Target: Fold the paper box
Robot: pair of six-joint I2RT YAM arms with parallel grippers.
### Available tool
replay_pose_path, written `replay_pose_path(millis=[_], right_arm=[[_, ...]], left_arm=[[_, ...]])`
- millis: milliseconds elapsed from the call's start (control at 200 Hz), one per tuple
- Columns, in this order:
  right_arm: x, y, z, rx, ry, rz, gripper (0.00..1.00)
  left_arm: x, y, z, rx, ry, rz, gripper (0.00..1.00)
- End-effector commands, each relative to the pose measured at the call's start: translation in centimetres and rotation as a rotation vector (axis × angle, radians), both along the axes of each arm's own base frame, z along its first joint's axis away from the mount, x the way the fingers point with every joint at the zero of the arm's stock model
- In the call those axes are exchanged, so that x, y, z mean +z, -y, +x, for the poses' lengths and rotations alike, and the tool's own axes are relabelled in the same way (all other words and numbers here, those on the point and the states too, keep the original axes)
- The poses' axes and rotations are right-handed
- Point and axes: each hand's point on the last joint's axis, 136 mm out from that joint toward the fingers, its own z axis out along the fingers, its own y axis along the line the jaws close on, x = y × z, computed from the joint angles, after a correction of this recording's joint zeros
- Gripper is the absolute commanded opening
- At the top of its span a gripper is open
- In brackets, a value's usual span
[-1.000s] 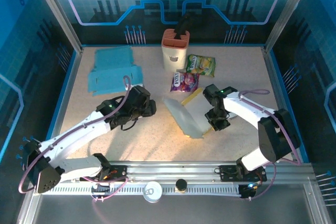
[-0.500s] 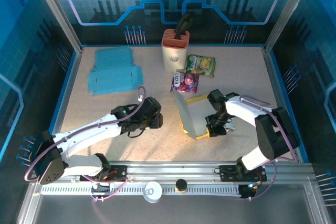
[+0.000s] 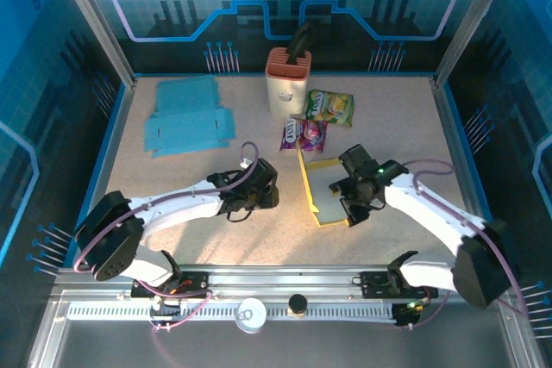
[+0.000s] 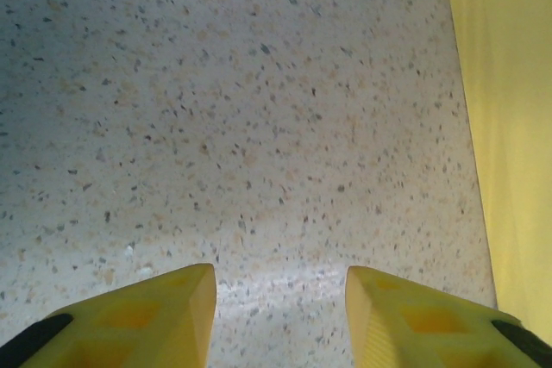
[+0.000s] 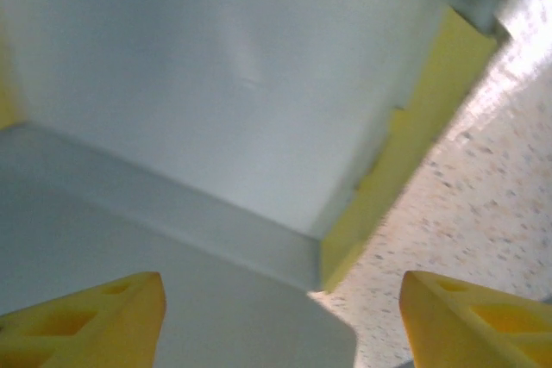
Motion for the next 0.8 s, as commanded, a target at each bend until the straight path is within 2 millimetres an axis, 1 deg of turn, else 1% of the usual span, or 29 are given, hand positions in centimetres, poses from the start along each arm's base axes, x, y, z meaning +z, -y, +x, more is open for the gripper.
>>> replay_pose_path(millis=[0,20,55,105,130,160,195,240,275,300,315,355,395,455,570,670,795], right_arm=[[2.6,4.3,2.8,0.120,0.208,-0.197,0.55],[2.9,4.8,3.4,0.138,0.231,-0.201,0.51],[2.9,5.7,4.3,0.170,0.259,-0.197,0.51],[3.1,6.2,6.4,0.247,0.351,-0.172,0.49],[2.9,6.7,7.3,0.267,0.376,-0.173,0.48],[2.4,7.4,8.1,0.287,0.388,-0.182,0.46],[1.9,7.9,9.1,0.321,0.401,-0.177,0.42],[1.0,8.6,10.0,0.352,0.377,-0.171,0.36],[0.4,8.7,10.8,0.383,0.363,-0.159,0.32],[-0.7,8.9,11.0,0.404,0.333,-0.154,0.30],[-0.3,8.9,11.7,0.412,0.344,-0.155,0.29],[-1.2,9.0,12.5,0.435,0.326,-0.152,0.27],[-2.1,9.0,13.1,0.458,0.307,-0.152,0.24],[-3.5,8.8,13.8,0.488,0.289,-0.143,0.24],[-5.8,8.0,14.6,0.530,0.260,-0.096,0.20],[-6.9,7.4,14.7,0.547,0.246,-0.064,0.18],[-7.2,6.6,14.7,0.564,0.269,-0.033,0.18]], left_arm=[[-0.6,-0.1,1.2,0.061,-0.005,-0.062,0.43],[-0.8,-0.2,1.4,0.069,-0.008,-0.066,0.42],[-0.9,-0.1,1.8,0.078,-0.012,-0.076,0.41],[-1.3,0.1,2.2,0.087,-0.021,-0.094,0.40],[-1.5,0.2,2.5,0.091,-0.026,-0.105,0.39],[-1.7,0.4,2.8,0.095,-0.033,-0.117,0.38],[-2.0,0.7,3.3,0.100,-0.038,-0.126,0.36],[-2.3,1.1,3.8,0.105,-0.045,-0.131,0.34],[-2.6,1.4,4.2,0.107,-0.051,-0.135,0.32],[-2.8,1.6,4.5,0.107,-0.055,-0.137,0.32],[-2.8,1.9,4.7,0.106,-0.056,-0.140,0.32],[-3.0,2.3,5.3,0.107,-0.056,-0.145,0.31],[-3.1,2.8,5.7,0.106,-0.057,-0.153,0.31],[-3.3,3.5,6.4,0.107,-0.059,-0.162,0.30],[-3.7,4.8,7.7,0.099,-0.068,-0.182,0.28],[-4.0,5.9,8.4,0.091,-0.080,-0.197,0.26],[-4.7,7.2,9.2,0.081,-0.090,-0.230,0.22]])
